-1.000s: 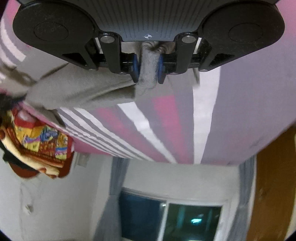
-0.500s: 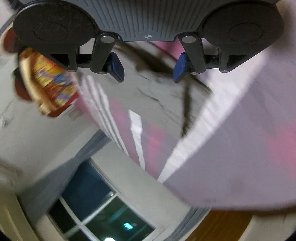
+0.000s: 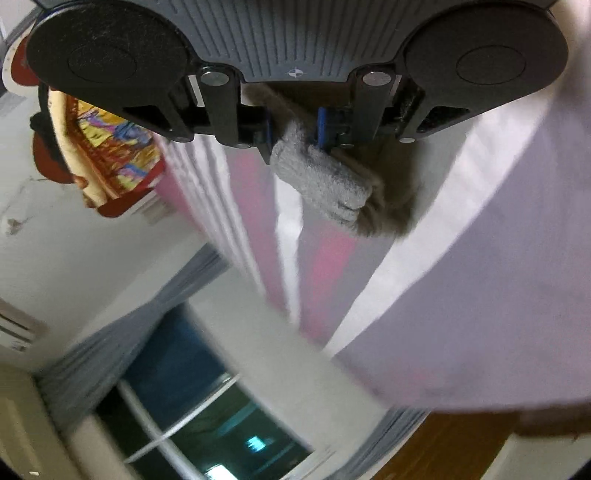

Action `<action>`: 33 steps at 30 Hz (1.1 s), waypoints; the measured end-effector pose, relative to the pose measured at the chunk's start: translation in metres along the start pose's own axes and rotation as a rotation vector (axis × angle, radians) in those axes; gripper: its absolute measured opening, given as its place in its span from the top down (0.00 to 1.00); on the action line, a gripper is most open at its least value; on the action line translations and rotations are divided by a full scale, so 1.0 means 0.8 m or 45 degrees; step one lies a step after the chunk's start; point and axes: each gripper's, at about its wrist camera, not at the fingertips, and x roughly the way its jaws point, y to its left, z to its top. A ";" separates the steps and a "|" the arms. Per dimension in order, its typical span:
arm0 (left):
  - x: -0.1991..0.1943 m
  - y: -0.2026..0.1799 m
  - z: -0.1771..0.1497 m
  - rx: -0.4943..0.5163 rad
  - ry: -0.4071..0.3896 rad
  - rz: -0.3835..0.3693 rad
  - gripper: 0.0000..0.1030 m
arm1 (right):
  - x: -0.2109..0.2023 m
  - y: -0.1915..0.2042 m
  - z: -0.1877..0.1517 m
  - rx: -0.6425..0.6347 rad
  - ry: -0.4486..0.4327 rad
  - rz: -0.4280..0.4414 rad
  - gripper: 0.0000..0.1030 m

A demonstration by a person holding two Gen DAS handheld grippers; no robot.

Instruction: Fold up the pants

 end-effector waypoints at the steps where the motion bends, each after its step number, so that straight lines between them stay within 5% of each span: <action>1: -0.002 0.003 0.001 0.017 0.000 -0.006 0.79 | -0.020 -0.002 -0.012 0.019 -0.057 0.029 0.96; 4: 0.024 0.025 -0.025 0.110 0.199 0.196 0.79 | -0.032 -0.010 -0.077 0.030 -0.089 0.017 0.96; 6: 0.039 0.040 -0.048 0.138 0.291 0.268 0.79 | 0.016 -0.029 -0.119 0.104 0.212 -0.103 0.92; 7: 0.036 0.041 -0.051 0.102 0.262 0.262 0.79 | 0.022 -0.042 -0.131 0.195 0.243 -0.077 0.93; 10: 0.036 0.029 -0.056 0.139 0.248 0.296 0.79 | -0.012 -0.042 -0.115 0.204 0.091 -0.143 0.75; 12: 0.040 0.029 -0.058 0.162 0.255 0.314 0.78 | -0.025 -0.041 -0.095 0.169 0.010 -0.128 0.74; 15: 0.040 0.028 -0.057 0.137 0.258 0.325 0.77 | -0.002 -0.042 -0.059 0.111 0.055 -0.226 0.63; 17: 0.040 0.038 -0.050 0.128 0.261 0.326 0.77 | 0.030 -0.042 -0.043 0.039 0.152 -0.315 0.41; 19: 0.043 0.043 -0.047 0.116 0.264 0.325 0.77 | 0.065 -0.040 -0.031 -0.074 0.229 -0.398 0.34; 21: 0.038 0.045 -0.047 0.098 0.267 0.322 0.76 | 0.094 -0.043 -0.017 -0.163 0.334 -0.484 0.43; 22: 0.044 0.047 -0.046 0.092 0.270 0.323 0.76 | 0.095 -0.050 -0.017 -0.167 0.345 -0.503 0.59; 23: 0.046 0.046 -0.046 0.089 0.273 0.326 0.76 | 0.092 -0.058 -0.014 -0.138 0.351 -0.481 0.95; 27: 0.042 0.037 -0.036 0.127 0.298 0.312 0.77 | 0.013 -0.077 -0.014 -0.046 0.212 -0.354 0.97; 30: 0.042 0.036 -0.031 0.140 0.309 0.294 0.78 | -0.063 -0.088 -0.048 0.019 0.136 -0.368 0.97; 33: 0.047 0.042 -0.032 0.140 0.328 0.300 0.78 | -0.040 -0.123 -0.107 -0.019 0.396 -0.471 0.89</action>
